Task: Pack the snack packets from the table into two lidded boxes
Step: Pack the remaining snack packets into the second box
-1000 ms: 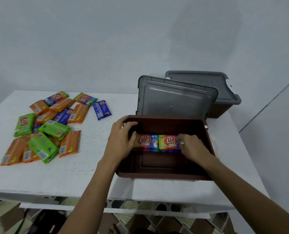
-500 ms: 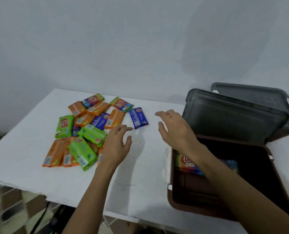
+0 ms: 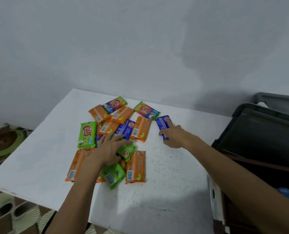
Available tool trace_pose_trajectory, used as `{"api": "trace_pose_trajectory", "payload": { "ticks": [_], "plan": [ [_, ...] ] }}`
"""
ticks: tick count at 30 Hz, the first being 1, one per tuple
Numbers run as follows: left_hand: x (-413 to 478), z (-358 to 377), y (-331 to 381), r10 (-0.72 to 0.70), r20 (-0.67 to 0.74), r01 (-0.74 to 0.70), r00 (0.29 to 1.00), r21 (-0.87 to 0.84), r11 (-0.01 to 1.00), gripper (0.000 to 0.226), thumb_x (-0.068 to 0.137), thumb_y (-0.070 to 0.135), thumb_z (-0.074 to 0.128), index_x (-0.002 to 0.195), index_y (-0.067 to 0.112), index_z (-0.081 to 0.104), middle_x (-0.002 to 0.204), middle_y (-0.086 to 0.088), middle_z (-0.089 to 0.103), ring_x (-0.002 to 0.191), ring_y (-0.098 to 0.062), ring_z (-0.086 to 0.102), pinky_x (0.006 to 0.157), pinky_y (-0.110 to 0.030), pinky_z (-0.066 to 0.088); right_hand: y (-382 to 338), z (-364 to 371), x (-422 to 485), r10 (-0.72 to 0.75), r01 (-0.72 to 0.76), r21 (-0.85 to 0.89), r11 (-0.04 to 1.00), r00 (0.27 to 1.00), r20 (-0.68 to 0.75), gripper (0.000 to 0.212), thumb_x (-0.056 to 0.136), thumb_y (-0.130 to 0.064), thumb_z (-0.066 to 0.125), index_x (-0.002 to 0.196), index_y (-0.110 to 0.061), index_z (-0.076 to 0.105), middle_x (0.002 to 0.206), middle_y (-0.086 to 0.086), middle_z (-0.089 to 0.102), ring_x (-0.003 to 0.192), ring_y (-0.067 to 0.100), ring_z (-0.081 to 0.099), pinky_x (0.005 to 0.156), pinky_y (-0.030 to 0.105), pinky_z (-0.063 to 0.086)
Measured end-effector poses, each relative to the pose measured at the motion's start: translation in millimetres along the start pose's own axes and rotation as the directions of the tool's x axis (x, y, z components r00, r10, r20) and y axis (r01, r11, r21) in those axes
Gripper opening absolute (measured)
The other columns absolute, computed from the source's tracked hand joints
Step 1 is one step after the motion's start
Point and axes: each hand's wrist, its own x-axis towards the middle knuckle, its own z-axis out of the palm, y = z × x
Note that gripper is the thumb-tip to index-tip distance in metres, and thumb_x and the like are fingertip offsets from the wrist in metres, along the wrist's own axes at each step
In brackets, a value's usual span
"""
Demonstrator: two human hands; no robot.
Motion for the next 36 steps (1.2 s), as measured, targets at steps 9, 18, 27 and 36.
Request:
{"api": "trace_pose_trajectory", "payload": {
  "ticks": [9, 18, 27, 36],
  "plan": [
    [5, -17, 19, 0.132, -0.333, -0.171, 0.934, -0.09, 0.981, 0.08, 0.078, 0.046, 0.064, 0.146, 0.047, 0.022, 0.14, 0.002, 0.038, 0.128, -0.021, 0.032, 0.108, -0.045, 0.029, 5, -18, -25, -0.023, 0.091, 0.126, 0.988, 0.887, -0.46, 0.045, 0.094, -0.008, 0.051, 0.135, -0.024, 0.042, 0.116, 0.014, 0.06, 0.084, 0.024, 0.053, 0.067, 0.029, 0.044],
    [-30, -41, 124, 0.078, -0.685, -0.566, 0.725, -0.527, 0.633, 0.055, 0.083, 0.009, 0.064, 0.133, 0.026, 0.048, 0.12, 0.004, 0.054, 0.106, -0.011, 0.058, 0.083, -0.028, 0.054, 53, -30, -154, 0.209, 0.292, 0.611, 0.736, 0.76, -0.615, 0.031, 0.099, -0.017, 0.05, 0.129, -0.026, 0.05, 0.109, -0.004, 0.059, 0.079, 0.009, 0.063, 0.063, 0.017, 0.054],
    [-61, -7, 244, -0.103, -0.525, -0.499, 0.845, -0.843, 0.202, 0.055, 0.084, -0.009, 0.062, 0.128, 0.022, 0.049, 0.123, -0.002, 0.058, 0.103, -0.014, 0.065, 0.086, -0.036, 0.057, 114, 6, -295, 0.346, 0.395, 0.752, 0.527, 0.709, -0.615, 0.027, 0.097, -0.004, 0.05, 0.118, -0.017, 0.061, 0.094, 0.007, 0.066, 0.063, 0.019, 0.066, 0.059, 0.025, 0.055],
    [-63, 42, 296, -0.258, -0.42, -0.429, 0.87, -0.903, 0.026, 0.055, 0.086, -0.006, 0.062, 0.128, 0.028, 0.052, 0.125, -0.009, 0.059, 0.114, -0.023, 0.061, 0.089, -0.042, 0.055, 137, 57, -306, 0.3, 0.219, 0.876, 0.429, 0.88, -0.367, 0.031, 0.093, 0.004, 0.048, 0.116, -0.013, 0.06, 0.106, 0.016, 0.065, 0.077, 0.022, 0.07, 0.063, 0.031, 0.06]
  ]
}}
